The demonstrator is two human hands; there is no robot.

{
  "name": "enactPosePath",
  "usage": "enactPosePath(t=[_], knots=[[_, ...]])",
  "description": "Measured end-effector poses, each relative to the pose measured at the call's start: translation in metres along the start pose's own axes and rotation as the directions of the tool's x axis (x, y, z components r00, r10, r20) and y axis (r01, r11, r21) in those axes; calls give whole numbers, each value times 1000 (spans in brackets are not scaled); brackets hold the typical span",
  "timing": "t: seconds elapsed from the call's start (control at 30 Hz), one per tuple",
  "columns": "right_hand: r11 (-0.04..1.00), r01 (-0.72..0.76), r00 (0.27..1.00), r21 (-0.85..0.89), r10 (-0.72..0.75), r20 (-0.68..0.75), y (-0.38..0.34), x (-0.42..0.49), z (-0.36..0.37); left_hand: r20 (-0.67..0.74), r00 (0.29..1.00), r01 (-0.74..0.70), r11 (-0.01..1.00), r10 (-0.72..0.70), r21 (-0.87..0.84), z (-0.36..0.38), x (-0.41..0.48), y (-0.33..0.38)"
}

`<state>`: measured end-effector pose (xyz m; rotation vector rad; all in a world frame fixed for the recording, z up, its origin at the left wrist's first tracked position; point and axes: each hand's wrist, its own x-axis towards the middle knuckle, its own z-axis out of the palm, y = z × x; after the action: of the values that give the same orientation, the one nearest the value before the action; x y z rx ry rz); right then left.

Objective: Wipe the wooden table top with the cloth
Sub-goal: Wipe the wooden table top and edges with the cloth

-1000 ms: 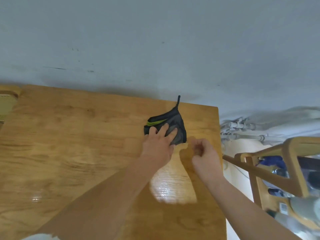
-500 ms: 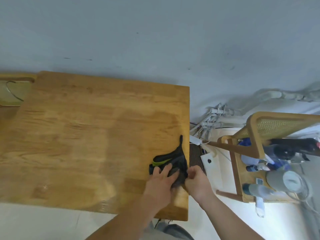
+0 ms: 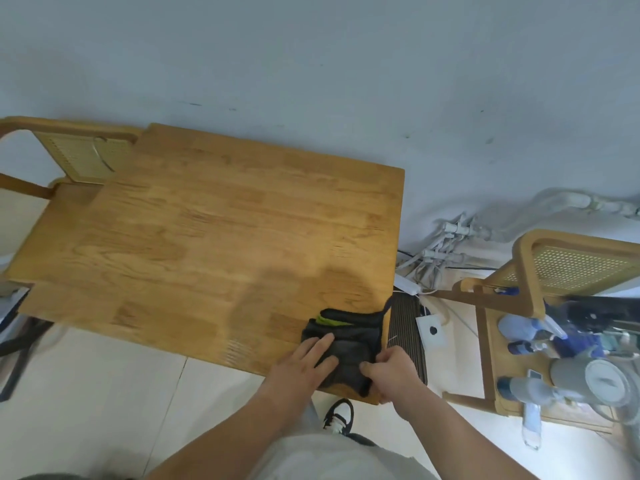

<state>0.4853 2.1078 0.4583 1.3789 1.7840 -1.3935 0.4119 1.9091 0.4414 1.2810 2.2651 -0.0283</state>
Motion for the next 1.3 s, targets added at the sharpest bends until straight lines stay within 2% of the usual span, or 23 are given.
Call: enactPosePath(t=[0.07,0.17,0.27,0.33,0.4,0.47,0.53,0.6,0.63,0.67,0.7,0.73,0.8,0.87,0.93,1.0,1.03,1.17,1.23,1.3], knots=[[983,-89,995,160,81,59,-4,-5,-1,-59,998,31,996,-36,-88,1,-3,-1],[942,-162,985,293,138,102,-11,-14,-8,-182,979,51,971,-96,-235,-16,-8,-9],[924,-141,987,357,104,121,-21,-25,-13,-348,923,33,935,-163,-352,-48,-8,-15],[941,-32,995,338,-3,101,-30,-32,-17,-320,915,44,849,-246,-527,-71,-5,-14],[939,64,992,337,-96,81,-36,-38,-22,-282,913,19,722,-294,-692,-89,-1,-12],[901,108,973,420,-183,143,-40,-43,-30,-293,895,-38,598,-336,-801,-106,3,-11],[855,154,920,495,-306,243,-41,-45,-38,-293,872,-61,506,-392,-860,-121,8,-14],[807,193,855,559,-417,307,-38,-42,-43,-216,879,-7,441,-425,-897,-132,17,-24],[802,203,855,562,-425,298,-39,-40,-42,-163,889,35,418,-429,-908,-135,23,-31],[814,212,885,540,-394,247,-40,-37,-37,-116,894,78,406,-433,-910,-137,29,-39],[840,221,928,495,-337,157,-42,-33,-31,-83,892,126,421,-444,-898,-137,34,-47],[879,232,963,416,-268,28,-43,-27,-24,-68,883,192,492,-464,-849,-134,39,-54],[949,243,958,198,-202,-205,-40,-14,-13,-110,869,339,741,-483,-580,-119,46,-60],[968,246,943,58,-225,-244,-32,-3,-7,-191,896,336,894,-400,-297,-95,51,-52],[974,226,954,-18,-225,-200,-25,2,-6,-156,967,173,971,-199,-168,-63,54,-33],[969,211,953,-132,-233,-191,-19,7,-5,-23,1000,6,999,-7,-50,-27,53,-16],[960,211,951,-184,-245,-190,-17,9,-4,16,999,-33,999,33,2,-12,52,-13],[921,241,947,-306,-292,-134,-18,17,1,-12,993,-119,989,120,88,3,56,-42],[903,228,951,-363,-287,-118,-23,19,3,-56,994,-86,992,91,91,-5,63,-68],[903,186,957,-388,-256,-137,-30,20,6,-92,988,125,991,-120,41,-18,66,-97]])
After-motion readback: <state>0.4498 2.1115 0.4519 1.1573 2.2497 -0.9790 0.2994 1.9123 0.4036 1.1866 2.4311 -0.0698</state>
